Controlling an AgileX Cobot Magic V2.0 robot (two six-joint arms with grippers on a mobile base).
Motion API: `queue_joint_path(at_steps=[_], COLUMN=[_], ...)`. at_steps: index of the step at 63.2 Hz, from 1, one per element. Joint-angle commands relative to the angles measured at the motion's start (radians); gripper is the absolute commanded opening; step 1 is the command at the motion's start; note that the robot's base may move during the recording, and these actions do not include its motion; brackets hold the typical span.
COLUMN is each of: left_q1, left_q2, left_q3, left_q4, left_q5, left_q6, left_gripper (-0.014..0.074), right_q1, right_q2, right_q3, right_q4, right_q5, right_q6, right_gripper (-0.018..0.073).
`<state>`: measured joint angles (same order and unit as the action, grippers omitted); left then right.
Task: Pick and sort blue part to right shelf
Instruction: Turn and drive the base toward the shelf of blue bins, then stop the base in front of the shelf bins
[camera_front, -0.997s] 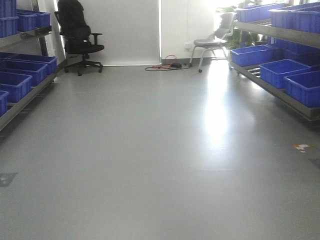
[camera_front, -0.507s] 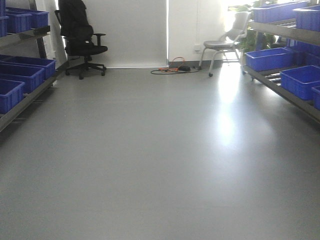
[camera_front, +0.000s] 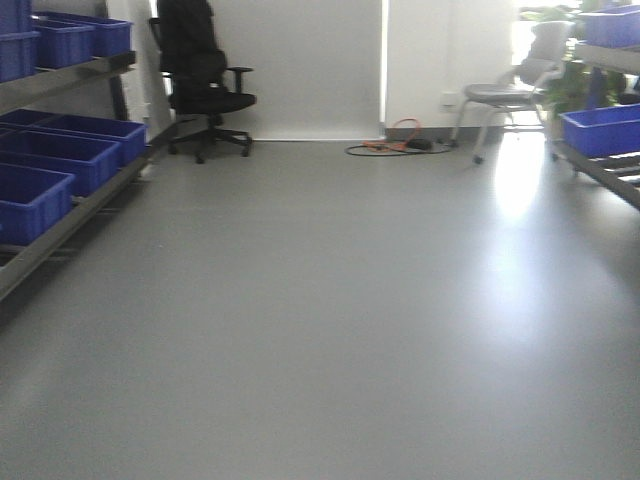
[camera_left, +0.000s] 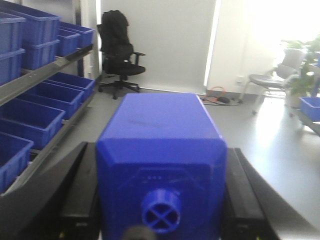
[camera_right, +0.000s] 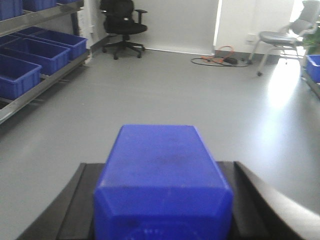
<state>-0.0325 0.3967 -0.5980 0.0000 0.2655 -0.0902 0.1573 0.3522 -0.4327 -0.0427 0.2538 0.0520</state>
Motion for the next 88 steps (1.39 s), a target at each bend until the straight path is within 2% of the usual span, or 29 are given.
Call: queue_joint_path(at_steps=[1,88], left_q1=[0.002,0.002], left_q2=[0.01,0.01], left_q3=[-0.028,-0.028], left_q4=[0.0,0.0], left_q5=[-0.094,-0.094], left_q6=[-0.001,-0.001], left_gripper=[0.0312,0.0312], right_q1=[-0.008,-0.008], right_q2=[0.004,0.004], right_q3=[-0.029,-0.029], right_q4=[-0.007,-0.007], right_q5=[-0.094,-0.094], right_q6=[0.001,0.001], right_gripper=[0.03,0.03])
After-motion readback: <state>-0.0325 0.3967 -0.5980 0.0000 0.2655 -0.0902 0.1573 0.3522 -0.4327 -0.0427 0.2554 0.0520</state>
